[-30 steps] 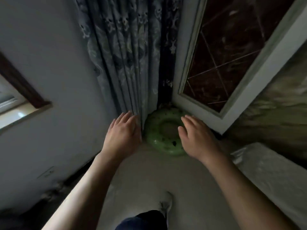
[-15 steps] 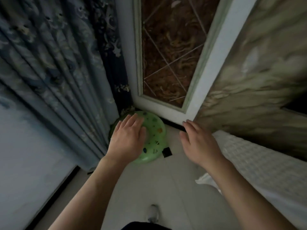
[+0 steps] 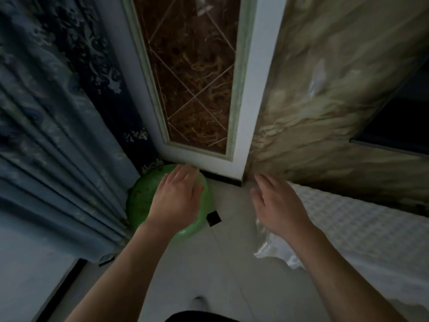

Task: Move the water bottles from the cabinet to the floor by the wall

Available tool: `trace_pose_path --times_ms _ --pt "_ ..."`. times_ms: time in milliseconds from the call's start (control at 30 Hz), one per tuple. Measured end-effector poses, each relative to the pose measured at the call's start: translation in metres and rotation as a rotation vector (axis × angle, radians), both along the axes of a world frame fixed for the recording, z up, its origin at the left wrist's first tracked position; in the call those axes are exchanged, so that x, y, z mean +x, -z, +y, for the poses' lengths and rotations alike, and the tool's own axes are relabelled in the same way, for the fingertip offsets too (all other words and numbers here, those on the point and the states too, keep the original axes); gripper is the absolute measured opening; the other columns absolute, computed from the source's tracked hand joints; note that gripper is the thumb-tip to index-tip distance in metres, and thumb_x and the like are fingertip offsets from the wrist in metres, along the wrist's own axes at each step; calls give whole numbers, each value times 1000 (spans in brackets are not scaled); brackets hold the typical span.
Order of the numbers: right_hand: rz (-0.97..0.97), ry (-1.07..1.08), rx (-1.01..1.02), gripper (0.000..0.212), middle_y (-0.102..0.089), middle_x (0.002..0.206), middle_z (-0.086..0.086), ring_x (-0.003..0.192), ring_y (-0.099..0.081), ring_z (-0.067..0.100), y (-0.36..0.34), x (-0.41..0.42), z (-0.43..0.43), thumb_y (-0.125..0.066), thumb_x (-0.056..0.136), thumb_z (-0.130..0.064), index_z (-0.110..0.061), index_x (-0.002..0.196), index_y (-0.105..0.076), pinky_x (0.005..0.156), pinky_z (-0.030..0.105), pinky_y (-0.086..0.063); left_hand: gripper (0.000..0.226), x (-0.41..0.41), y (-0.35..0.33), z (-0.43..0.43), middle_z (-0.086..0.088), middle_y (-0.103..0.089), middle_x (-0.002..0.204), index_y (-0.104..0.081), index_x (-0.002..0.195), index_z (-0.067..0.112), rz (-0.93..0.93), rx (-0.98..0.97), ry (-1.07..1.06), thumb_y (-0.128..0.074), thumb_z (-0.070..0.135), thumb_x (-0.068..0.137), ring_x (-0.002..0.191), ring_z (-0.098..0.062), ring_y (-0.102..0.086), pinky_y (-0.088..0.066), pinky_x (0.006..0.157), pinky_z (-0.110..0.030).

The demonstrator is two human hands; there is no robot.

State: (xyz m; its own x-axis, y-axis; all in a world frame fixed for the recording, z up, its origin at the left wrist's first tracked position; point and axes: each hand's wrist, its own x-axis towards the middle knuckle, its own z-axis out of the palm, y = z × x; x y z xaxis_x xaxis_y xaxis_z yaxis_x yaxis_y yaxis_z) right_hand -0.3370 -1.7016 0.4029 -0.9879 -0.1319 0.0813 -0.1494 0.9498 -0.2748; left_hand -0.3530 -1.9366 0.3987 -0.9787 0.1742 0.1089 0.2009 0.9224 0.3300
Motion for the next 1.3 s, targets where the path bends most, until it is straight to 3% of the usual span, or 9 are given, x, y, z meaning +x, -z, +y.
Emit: trace_pose_path --times_ms 233,367,467,600,733,933,1067,1133,1300 --pt "3 -33 -3 42 -54 135 14 120 -51 30 -2 22 107 -43 98 -24 -2 133 -51 102 40 -39 52 18 3 101 -7 -40 150 -44 142 14 -18 30 -49 -29 36 97 142 -24 -30 -22 118 -39" --pt "-22 -14 8 47 -44 146 9 133 -40 23 -6 45 171 -39 100 -30 -8 142 -42 111 34 -27 54 31 5 166 -9 -47 143 -49 136 13 -29 61 -20 -24 39 95 136 -27 -38 -33 110 -45" --pt "-47 27 12 48 -39 150 7 137 -33 20 -9 61 215 -36 101 -31 -9 143 -39 113 29 -21 57 41 2 217 -10 -42 148 -46 140 15 -44 60 10 -23 39 93 139 -27 -34 -28 115 -43" --pt "-87 120 -9 50 -35 152 4 138 -31 18 -11 79 272 -32 102 -35 -13 146 -34 113 30 -21 65 43 1 284 -9 -40 150 -46 141 16 -48 31 100 -17 45 90 141 -26 -32 -24 115 -40" --pt "-122 206 -14 50 -36 152 4 138 -32 18 -9 93 327 -32 102 -36 -13 146 -33 113 30 -22 52 36 4 348 -7 -52 140 -53 134 15 -20 20 200 -31 37 93 132 -25 -42 -31 109 -39" --pt "-140 299 3 51 -38 150 8 138 -34 21 -1 94 413 -35 101 -34 -10 146 -36 114 32 -21 50 9 19 443 -5 -56 129 -53 130 16 -33 40 333 -28 40 94 121 -25 -51 -40 103 -43" --pt "-132 337 6 56 -44 147 10 136 -38 23 8 80 473 -31 97 -40 -8 142 -42 114 34 -25 54 -10 28 511 -4 -44 146 -44 141 19 -49 55 351 -28 41 95 138 -22 -36 -30 113 -42" --pt "-138 348 0 62 -42 148 11 137 -37 23 11 72 504 -26 93 -43 -8 143 -41 114 33 -23 54 -20 30 543 -4 -45 146 -45 140 19 -46 73 341 -27 42 95 138 -22 -35 -30 113 -41" --pt "-158 399 -17 52 -37 152 6 140 -31 17 11 61 585 -34 101 -38 -13 146 -35 114 27 -18 50 -34 23 620 -4 -47 144 -46 139 18 -57 97 368 -32 39 96 135 -21 -38 -28 112 -39"
